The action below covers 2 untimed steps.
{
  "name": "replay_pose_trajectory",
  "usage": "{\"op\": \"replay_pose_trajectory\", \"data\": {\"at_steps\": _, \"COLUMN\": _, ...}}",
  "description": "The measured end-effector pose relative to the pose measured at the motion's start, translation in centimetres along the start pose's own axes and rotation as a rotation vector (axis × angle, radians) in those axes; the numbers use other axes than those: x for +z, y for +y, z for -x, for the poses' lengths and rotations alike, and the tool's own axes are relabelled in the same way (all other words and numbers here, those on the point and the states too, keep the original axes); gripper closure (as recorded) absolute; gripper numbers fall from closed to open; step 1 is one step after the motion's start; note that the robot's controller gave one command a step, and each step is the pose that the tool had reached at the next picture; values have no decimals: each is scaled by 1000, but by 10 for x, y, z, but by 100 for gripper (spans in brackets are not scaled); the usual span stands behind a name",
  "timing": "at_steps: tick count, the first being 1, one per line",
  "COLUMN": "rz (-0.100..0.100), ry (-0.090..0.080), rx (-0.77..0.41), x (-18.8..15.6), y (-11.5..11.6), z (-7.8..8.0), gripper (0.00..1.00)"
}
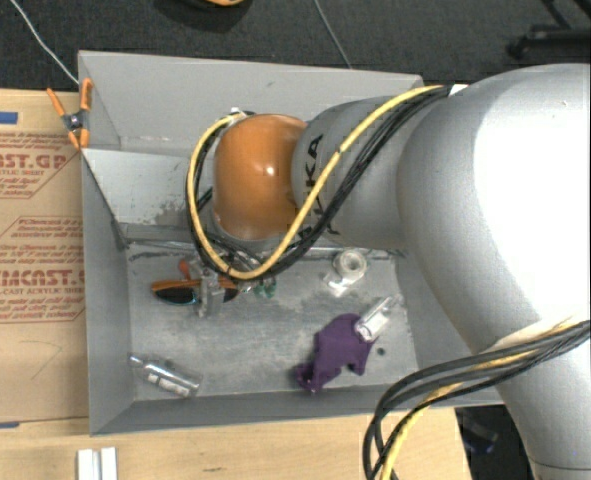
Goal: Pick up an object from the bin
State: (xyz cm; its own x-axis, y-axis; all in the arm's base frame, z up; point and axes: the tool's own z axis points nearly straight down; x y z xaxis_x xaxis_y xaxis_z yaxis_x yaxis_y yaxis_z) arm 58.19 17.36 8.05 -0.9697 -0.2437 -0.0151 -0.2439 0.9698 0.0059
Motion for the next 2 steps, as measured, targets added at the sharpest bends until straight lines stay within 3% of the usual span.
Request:
{"op": "replay_pose_trajectory", "data": {"at_steps": 1, "rz": -1, "ry": 6, "rx": -2, "x": -19, "y": 0, "z": -2, "gripper": 100}}
{"op": "replay_pose_trajectory", "data": {"at_steps": 2, "rz": -1, "ry": 2, "rx": -2, "x": -32, "y": 0, "z": 0, "gripper": 100}}
